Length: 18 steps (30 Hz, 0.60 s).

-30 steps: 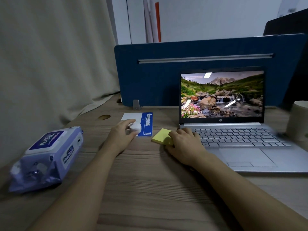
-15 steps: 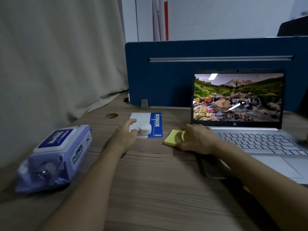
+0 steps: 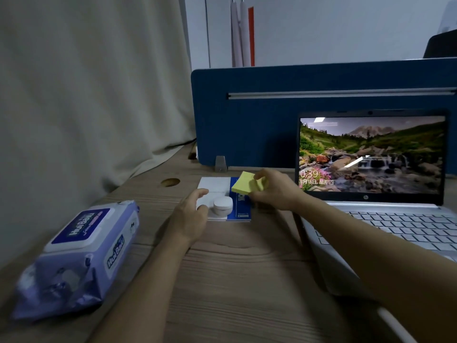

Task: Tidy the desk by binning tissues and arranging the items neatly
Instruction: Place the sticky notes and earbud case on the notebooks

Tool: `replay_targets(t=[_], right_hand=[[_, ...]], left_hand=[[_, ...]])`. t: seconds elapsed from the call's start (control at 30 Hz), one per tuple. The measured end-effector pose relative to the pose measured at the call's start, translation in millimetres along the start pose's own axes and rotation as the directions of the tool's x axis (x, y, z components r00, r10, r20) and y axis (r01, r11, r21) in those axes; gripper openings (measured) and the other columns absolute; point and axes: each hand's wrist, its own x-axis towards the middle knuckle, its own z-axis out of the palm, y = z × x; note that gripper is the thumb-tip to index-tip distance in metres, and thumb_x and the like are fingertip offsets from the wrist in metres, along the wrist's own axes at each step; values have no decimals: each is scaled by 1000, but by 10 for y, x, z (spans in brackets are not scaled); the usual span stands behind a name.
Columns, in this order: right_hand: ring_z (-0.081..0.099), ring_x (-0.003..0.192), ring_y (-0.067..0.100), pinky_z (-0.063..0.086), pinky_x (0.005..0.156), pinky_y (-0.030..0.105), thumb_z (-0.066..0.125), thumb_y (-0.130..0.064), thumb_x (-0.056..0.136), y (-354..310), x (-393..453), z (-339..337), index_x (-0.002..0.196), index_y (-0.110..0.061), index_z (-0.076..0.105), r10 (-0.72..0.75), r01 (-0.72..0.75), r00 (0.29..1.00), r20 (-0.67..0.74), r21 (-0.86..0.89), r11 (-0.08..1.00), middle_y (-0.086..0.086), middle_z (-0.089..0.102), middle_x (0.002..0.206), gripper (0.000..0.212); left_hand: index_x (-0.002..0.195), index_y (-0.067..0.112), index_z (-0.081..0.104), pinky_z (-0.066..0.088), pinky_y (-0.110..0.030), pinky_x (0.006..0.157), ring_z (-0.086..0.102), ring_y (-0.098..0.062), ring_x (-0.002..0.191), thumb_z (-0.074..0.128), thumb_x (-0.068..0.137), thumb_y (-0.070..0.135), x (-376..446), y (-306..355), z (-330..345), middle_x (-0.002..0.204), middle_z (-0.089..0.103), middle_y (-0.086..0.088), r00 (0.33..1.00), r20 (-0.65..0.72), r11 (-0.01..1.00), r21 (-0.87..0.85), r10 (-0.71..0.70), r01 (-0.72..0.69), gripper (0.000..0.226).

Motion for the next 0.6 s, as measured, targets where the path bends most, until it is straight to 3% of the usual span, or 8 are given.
replay_targets(t=[0.17, 0.33, 0.4, 0.53, 0.6], right_hand=[[55, 97, 16, 47, 76, 31, 77, -43, 76, 48, 335, 208, 114, -27, 50, 27, -28, 996, 91, 18, 999, -1, 57, 113, 49], [55, 97, 19, 50, 85, 38, 71, -51, 80, 43, 457, 387, 114, -26, 45, 38, -31, 968, 249, -30, 999, 3, 57, 114, 50], [55, 99, 19, 49, 85, 37, 68, -53, 82, 37, 452, 409, 119, -25, 43, 58, -52, 952, 299, -26, 998, 5, 56, 119, 53], [50, 115, 24, 37, 88, 31, 69, -50, 84, 38, 335, 336, 147, -20, 23, 81, -87, 941, 328, 5, 996, 9, 48, 139, 84], [50, 119, 26, 37, 89, 31, 67, -45, 86, 53, 229, 269, 150, -18, 19, 97, -101, 942, 321, -7, 995, 11, 47, 141, 84]], left_hand=[[135, 39, 47, 37, -35, 96, 40, -20, 133, 39, 89, 20, 21, -3, 32, 149, 44, 3, 999, 12, 999, -10, 33, -33, 50], [137, 36, 46, 34, -30, 94, 40, -20, 134, 40, 91, 15, 29, 4, 32, 150, 42, 1, 998, 29, 998, 41, 51, -52, 51], [137, 35, 47, 34, -30, 94, 40, -20, 134, 41, 91, 13, 30, 19, 27, 150, 42, 0, 998, 29, 997, 46, 56, -57, 51], [136, 33, 48, 33, -29, 90, 39, -21, 133, 42, 91, 13, 19, 52, 28, 150, 41, -2, 998, 11, 996, 69, 63, -64, 50], [138, 31, 47, 33, -30, 92, 38, -22, 134, 43, 92, 14, -3, 64, 38, 151, 39, -4, 998, 8, 995, 83, 62, -62, 50]])
